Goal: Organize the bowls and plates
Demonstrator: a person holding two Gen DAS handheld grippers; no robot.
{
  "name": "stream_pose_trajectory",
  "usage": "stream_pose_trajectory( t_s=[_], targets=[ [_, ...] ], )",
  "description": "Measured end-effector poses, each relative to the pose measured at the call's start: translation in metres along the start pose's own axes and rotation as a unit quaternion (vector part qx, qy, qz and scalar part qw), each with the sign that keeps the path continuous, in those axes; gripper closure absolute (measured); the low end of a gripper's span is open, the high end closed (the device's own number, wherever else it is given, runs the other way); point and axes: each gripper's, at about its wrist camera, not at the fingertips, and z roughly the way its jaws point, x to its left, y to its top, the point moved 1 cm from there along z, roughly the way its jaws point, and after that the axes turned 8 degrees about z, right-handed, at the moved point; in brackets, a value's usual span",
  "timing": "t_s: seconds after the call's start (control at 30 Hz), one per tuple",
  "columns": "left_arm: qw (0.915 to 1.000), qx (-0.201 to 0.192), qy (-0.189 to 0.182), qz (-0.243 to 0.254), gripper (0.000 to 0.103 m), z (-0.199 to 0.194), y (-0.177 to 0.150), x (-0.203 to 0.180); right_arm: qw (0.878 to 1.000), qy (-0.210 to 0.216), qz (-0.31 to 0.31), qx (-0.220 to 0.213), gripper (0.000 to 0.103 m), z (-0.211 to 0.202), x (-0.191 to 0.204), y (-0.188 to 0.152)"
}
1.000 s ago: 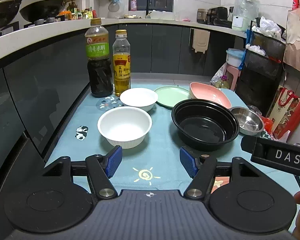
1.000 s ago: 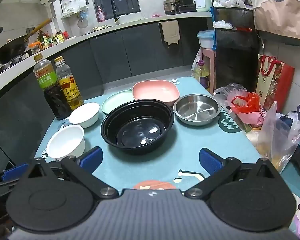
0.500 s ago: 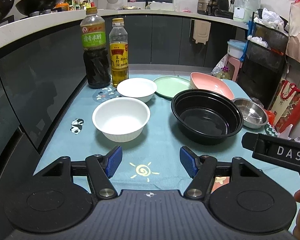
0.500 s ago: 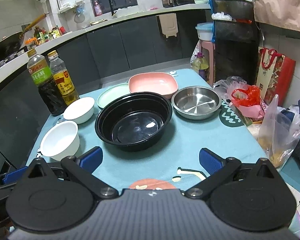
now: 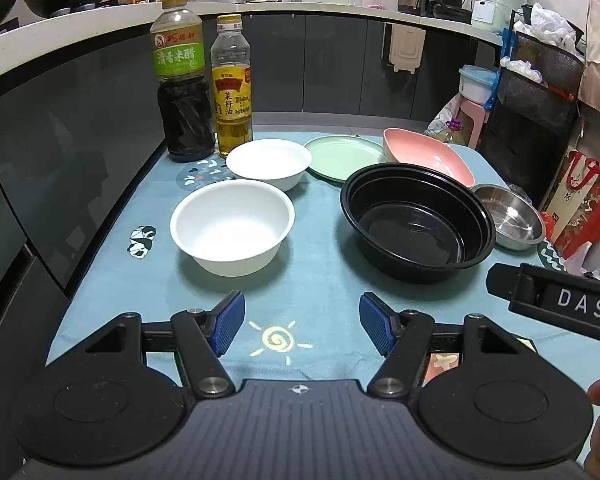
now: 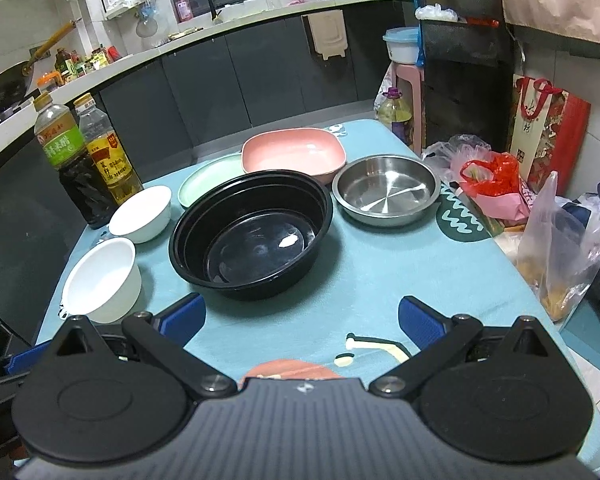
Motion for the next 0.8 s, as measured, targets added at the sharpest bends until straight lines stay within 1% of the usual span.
stream_pose_trajectory(
  t_s=[0.17, 0.4, 0.6, 0.8],
  targets=[
    [0.9999, 0.007, -0.002, -0.011, 0.042, 0.009, 0.002, 0.003, 1.000, -0.002, 0.002, 0.001, 0.062, 0.006, -0.005, 0.003],
    [0.9994, 0.025, -0.010, -0.024, 0.042, 0.027, 0.009, 0.003, 0.999, -0.012, 0.031, 0.005, 0.062, 0.020, -0.021, 0.013],
    [0.9989, 0.018, -0.027, -0.033, 0.042, 0.036, 0.026, -0.002, 0.999, 0.001, 0.045, 0.028, 0.063, 0.034, -0.027, 0.024],
    [0.9999, 0.006, -0.009, -0.012, 0.042, 0.050, 0.046, -0.015, 0.997, -0.004, 0.064, 0.043, 0.063, 0.050, -0.037, 0.034]
  ],
)
